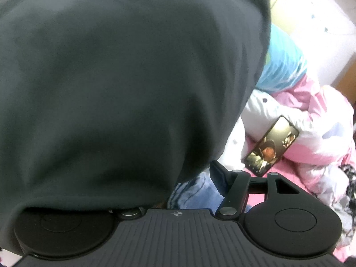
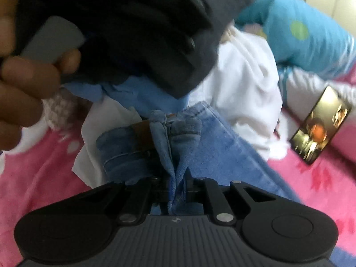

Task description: Fold clothes

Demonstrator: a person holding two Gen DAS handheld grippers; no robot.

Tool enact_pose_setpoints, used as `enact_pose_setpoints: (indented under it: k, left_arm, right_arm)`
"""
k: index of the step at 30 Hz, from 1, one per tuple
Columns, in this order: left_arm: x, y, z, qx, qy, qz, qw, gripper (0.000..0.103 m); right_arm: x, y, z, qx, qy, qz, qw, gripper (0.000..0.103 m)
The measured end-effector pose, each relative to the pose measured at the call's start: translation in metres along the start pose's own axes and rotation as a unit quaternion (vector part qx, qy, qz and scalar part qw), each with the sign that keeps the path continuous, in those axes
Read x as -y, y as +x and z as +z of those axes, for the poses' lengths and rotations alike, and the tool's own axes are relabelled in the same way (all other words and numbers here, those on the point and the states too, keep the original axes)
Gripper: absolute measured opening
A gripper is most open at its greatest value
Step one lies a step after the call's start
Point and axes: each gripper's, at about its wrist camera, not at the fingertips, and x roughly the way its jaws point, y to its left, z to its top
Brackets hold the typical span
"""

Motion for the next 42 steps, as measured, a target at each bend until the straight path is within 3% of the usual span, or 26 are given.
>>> enact_pose_setpoints:
  k: [2,5,8,10,13,15,17,19,20,22,23,24,26,29,34,39,40,42]
  left_arm:
    - [0.002,0.001,-0.001,-0.002,0.010,0.003,0.9999,0.062]
    - [0.007,0.004,-0.002,-0.006,0.027,0.012,0.9995,0.062]
    - [0.014,0.006,-0.001,-0.012,0.047,0.017,0.9987,0.062]
    - [0.019,0.005,-0.005,-0.019,0.071,0.021,0.9971,0.062]
    - [0.028,0.008,-0.012,-0.033,0.108,0.024,0.9932,0.062]
    - [0.029,0.005,-0.021,-0.045,0.132,0.029,0.9898,0.062]
    - [0.030,0.001,-0.029,-0.055,0.139,0.029,0.9883,0.063]
    - [0.031,0.002,-0.031,-0.067,0.134,0.029,0.9883,0.063]
    - [0.030,0.002,-0.032,-0.073,0.130,0.030,0.9884,0.063]
    - [0.025,0.000,-0.036,-0.084,0.129,0.033,0.9875,0.063]
    - [0.024,0.000,-0.037,-0.089,0.131,0.035,0.9868,0.063]
    - [0.024,0.001,-0.038,-0.093,0.135,0.037,0.9858,0.063]
    - [0.025,-0.001,-0.038,-0.098,0.142,0.040,0.9841,0.063]
    - [0.029,0.003,-0.040,-0.102,0.147,0.043,0.9830,0.063]
    - [0.037,0.013,-0.044,-0.106,0.150,0.048,0.9818,0.064]
    - [0.035,0.024,-0.053,-0.108,0.152,0.081,0.9792,0.064]
    - [0.035,0.027,-0.054,-0.109,0.149,0.088,0.9790,0.064]
    - [0.034,0.033,-0.056,-0.108,0.141,0.100,0.9790,0.064]
  right_arm:
    - [0.004,-0.013,0.001,0.016,0.011,0.023,1.000,0.031]
    - [0.001,-0.030,0.004,0.042,0.018,0.065,0.997,0.040]
    - [0.004,-0.044,-0.001,0.037,0.050,0.104,0.993,0.040]
    - [0.027,-0.059,-0.014,0.020,0.118,0.141,0.983,0.040]
    - [0.080,-0.089,-0.052,-0.010,0.238,0.142,0.961,0.041]
    - [0.128,-0.112,-0.084,-0.022,0.319,0.114,0.941,0.046]
    - [0.186,-0.134,-0.126,-0.030,0.402,0.047,0.914,0.049]
    - [0.238,-0.145,-0.166,-0.046,0.478,-0.009,0.877,0.052]
    - [0.264,-0.146,-0.188,-0.059,0.523,-0.024,0.850,0.055]
    - [0.309,-0.144,-0.230,-0.058,0.603,-0.025,0.795,0.055]
    - [0.322,-0.140,-0.245,-0.047,0.628,-0.016,0.777,0.059]
    - [0.333,-0.134,-0.257,-0.039,0.646,-0.004,0.762,0.062]
    - [0.346,-0.118,-0.276,-0.036,0.664,0.028,0.746,0.063]
    - [0.348,-0.107,-0.292,-0.019,0.673,0.085,0.735,0.064]
    - [0.341,-0.121,-0.310,-0.018,0.691,0.166,0.703,0.063]
    - [0.337,-0.098,-0.309,-0.009,0.682,0.225,0.695,0.061]
    - [0.337,-0.090,-0.306,-0.009,0.678,0.237,0.695,0.058]
    - [0.336,-0.070,-0.297,-0.021,0.668,0.261,0.697,0.031]
